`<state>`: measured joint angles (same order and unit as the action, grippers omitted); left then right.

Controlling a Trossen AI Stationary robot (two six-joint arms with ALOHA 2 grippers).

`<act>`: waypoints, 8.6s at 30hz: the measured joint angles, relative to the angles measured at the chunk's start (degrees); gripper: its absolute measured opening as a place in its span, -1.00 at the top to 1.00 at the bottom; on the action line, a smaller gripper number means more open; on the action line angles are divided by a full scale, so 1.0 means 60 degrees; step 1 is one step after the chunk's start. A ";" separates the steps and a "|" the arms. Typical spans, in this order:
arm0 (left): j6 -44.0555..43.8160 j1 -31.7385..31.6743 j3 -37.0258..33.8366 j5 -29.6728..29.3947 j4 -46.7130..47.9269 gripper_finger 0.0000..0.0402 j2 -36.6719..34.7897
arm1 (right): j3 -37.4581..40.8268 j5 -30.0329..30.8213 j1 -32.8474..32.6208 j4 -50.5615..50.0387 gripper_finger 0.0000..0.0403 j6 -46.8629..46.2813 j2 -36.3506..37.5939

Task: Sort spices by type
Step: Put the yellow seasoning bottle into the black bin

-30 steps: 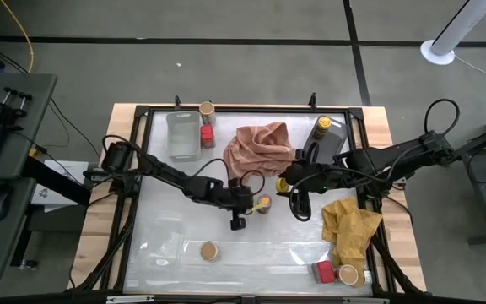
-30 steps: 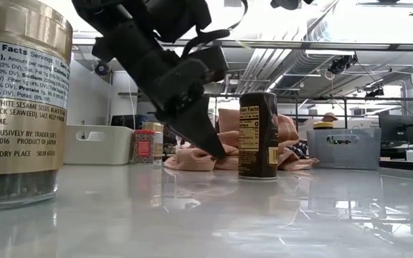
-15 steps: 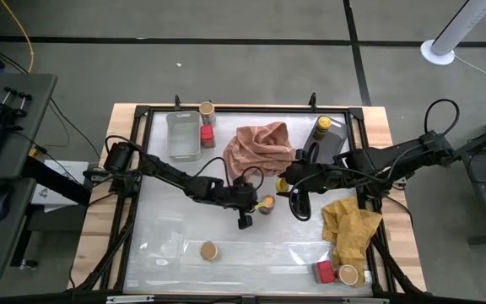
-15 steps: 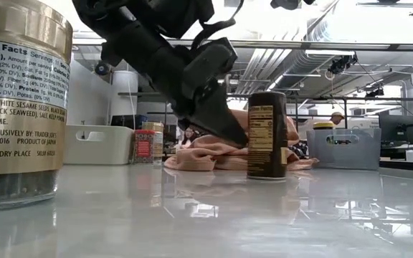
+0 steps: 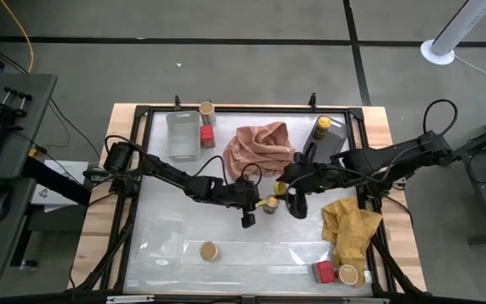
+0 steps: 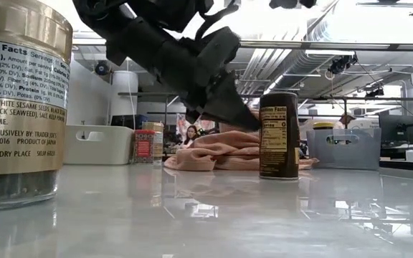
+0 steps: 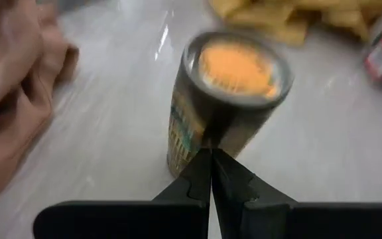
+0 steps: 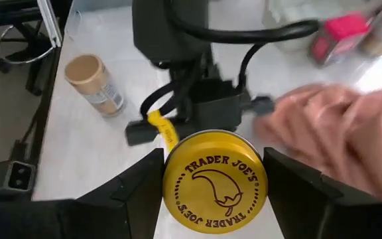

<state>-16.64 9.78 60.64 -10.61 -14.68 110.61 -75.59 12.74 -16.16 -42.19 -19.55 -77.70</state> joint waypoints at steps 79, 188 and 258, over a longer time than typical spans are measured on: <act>0.0036 0.0332 -0.0007 -0.0543 0.4980 1.00 -0.3983 | -0.1953 -0.2384 0.1489 -0.2821 -0.19 -0.3104 -0.4683; 0.5049 -0.0692 -0.2015 0.2119 -0.4095 1.00 -0.1218 | -0.1942 -0.2920 0.1434 -0.2069 -0.24 0.0089 -0.5066; 0.3213 -0.0280 -0.2008 0.1379 -0.4062 1.00 0.0112 | -0.1986 -0.2052 0.1446 -0.2741 -0.24 0.1589 -0.4259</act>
<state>2.63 8.10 48.59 -2.34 -39.05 111.29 -87.51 0.43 -7.48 -58.63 -10.02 -103.26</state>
